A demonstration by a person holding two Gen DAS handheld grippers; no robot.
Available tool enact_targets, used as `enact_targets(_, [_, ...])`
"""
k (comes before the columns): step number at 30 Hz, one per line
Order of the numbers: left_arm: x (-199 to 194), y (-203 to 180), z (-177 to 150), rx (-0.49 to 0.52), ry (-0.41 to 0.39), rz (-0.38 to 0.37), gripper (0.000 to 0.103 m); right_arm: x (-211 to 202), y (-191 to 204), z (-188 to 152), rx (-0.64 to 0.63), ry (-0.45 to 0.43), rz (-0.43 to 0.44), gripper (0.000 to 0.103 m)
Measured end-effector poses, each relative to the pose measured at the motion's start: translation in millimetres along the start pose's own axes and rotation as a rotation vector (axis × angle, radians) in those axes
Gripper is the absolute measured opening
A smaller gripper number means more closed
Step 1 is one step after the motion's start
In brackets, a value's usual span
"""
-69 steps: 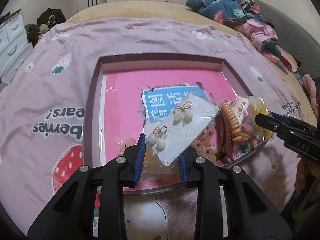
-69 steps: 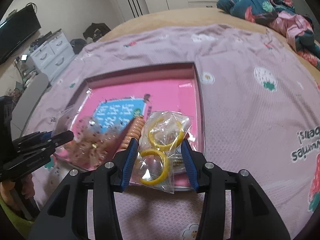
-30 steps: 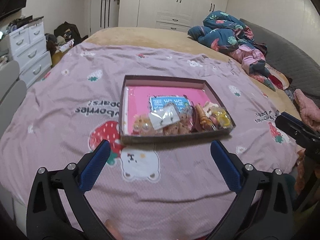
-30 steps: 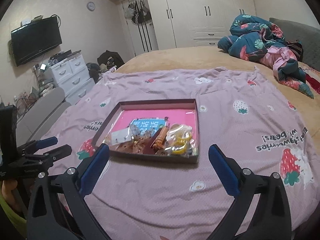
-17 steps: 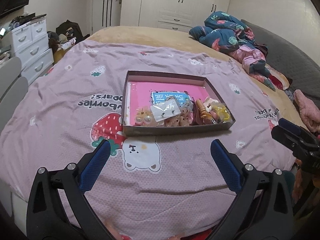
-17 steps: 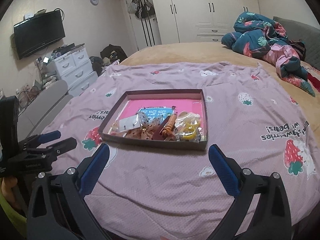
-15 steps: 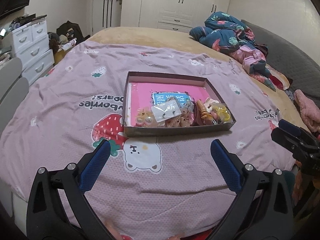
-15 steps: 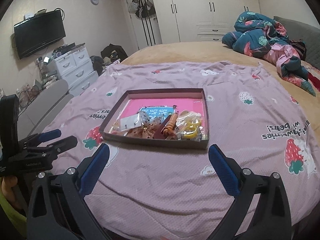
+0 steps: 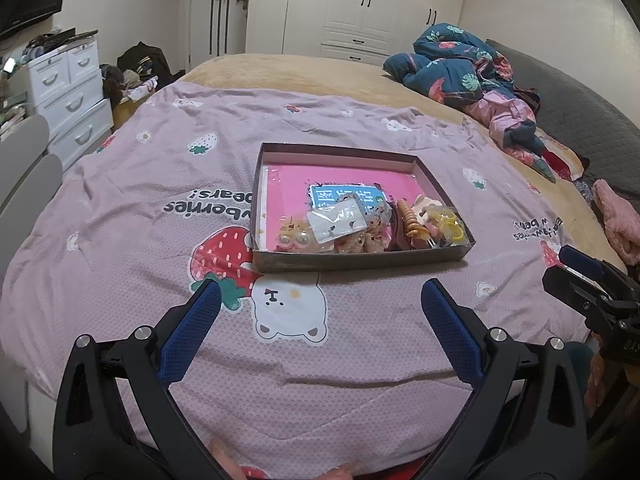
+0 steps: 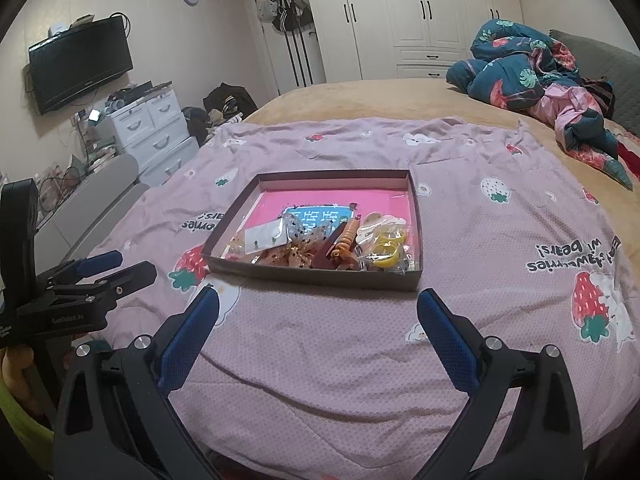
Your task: Organize jewelry
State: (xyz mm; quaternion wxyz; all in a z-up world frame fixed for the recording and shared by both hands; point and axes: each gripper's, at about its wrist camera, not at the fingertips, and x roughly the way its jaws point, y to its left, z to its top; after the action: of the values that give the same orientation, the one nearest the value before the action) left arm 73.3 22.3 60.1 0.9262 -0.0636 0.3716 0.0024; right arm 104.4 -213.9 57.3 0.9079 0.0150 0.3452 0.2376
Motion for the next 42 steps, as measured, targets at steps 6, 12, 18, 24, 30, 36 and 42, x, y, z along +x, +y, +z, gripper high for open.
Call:
enact_targets(6, [-0.5, -2.5, -0.6, 0.001, 0.007, 0.002, 0.094, 0.1, -0.4, -0.9, 0.004, 0.000, 0.000, 0.099])
enact_targets(12, [-0.4, -2.8, -0.5, 0.001, 0.006, 0.003, 0.094, 0.0, -1.7, -1.3, 0.006, 0.001, 0.000, 0.099])
enact_targets(18, [-0.4, -2.7, -0.9, 0.003, 0.009, 0.003, 0.094, -0.4, -3.8, -1.5, 0.009, 0.002, 0.001, 0.099])
enact_targets(24, [-0.7, -2.7, -0.8, 0.003, 0.008, 0.006, 0.094, -0.5, -5.3, -2.1, 0.011, 0.003, 0.002, 0.099])
enact_targets(30, [-0.2, -1.6, -2.3, 0.004, 0.007, 0.010, 0.094, -0.6, -5.3, -2.1, 0.012, 0.004, 0.002, 0.099])
enact_targets(36, [0.6, -1.4, -2.2, 0.005, 0.007, 0.015, 0.094, -0.6, -5.4, -2.2, 0.010, 0.005, 0.003, 0.099])
enact_targets(42, [0.0, 1.0, -2.0, 0.003, 0.007, 0.019, 0.094, -0.6, -5.2, -2.9, 0.011, 0.008, 0.004, 0.099])
